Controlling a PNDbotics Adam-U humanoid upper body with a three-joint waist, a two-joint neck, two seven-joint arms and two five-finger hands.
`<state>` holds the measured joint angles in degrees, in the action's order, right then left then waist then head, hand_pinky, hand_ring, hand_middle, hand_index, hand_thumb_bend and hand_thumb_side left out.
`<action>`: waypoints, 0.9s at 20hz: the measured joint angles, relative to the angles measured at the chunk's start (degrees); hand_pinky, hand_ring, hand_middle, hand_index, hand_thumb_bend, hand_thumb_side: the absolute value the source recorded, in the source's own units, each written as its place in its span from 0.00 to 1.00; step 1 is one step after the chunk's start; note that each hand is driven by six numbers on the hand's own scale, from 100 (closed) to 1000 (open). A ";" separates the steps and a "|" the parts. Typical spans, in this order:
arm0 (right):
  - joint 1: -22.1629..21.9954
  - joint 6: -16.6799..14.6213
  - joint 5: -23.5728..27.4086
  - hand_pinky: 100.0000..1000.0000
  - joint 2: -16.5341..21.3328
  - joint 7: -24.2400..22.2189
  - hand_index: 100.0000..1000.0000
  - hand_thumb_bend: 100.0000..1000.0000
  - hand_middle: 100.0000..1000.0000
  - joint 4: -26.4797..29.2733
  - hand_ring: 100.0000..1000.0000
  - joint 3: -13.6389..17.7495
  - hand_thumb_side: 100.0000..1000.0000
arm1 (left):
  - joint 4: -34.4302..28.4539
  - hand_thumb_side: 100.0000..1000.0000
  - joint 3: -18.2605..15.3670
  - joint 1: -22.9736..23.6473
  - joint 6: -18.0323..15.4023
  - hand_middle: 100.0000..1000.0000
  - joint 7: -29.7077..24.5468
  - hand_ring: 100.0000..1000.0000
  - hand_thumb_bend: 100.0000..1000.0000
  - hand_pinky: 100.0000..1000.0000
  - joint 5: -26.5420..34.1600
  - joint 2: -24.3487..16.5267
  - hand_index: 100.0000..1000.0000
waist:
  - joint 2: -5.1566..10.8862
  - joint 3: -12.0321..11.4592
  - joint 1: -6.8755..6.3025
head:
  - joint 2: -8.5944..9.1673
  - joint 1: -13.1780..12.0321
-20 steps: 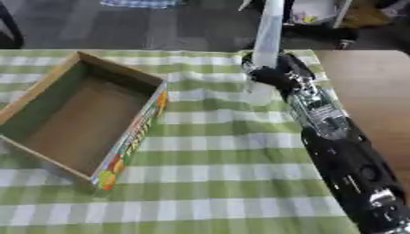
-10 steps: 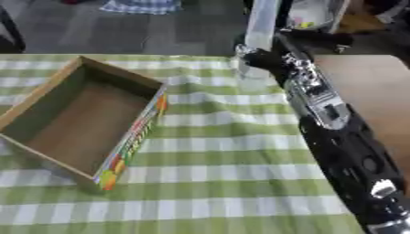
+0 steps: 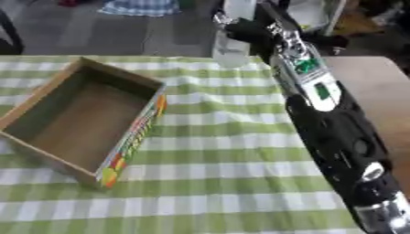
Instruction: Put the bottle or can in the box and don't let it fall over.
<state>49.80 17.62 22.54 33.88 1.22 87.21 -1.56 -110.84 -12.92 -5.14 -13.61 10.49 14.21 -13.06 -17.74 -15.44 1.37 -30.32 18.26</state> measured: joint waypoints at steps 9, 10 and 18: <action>5.21 3.73 -0.16 0.89 -9.18 -0.25 0.09 0.00 0.35 0.92 0.79 -4.63 0.00 | 0.37 0.82 0.00 0.56 0.27 0.88 0.15 0.75 0.07 0.93 0.20 -0.02 0.84 | 2.05 1.00 -0.01 | -3.40 0.54; 5.66 4.10 -0.17 0.89 -10.49 -0.27 0.09 0.00 0.35 0.98 0.79 -5.14 0.00 | 0.38 0.82 -0.01 0.56 0.32 0.88 0.20 0.75 0.07 0.93 0.22 -0.02 0.84 | 2.23 1.04 -0.02 | -3.91 0.61; 7.32 5.92 -2.32 0.88 -18.81 -1.00 0.10 0.00 0.36 1.48 0.78 -8.70 0.00 | 0.65 0.82 0.00 0.62 0.51 0.88 0.70 0.75 0.07 0.92 0.59 -0.04 0.84 | 2.77 0.83 -0.05 | -5.45 1.60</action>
<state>57.12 23.54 20.21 15.07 0.23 88.69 -10.26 -110.19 -12.92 -4.53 -13.10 11.20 14.80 -13.09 -14.97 -14.61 1.32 -35.76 19.87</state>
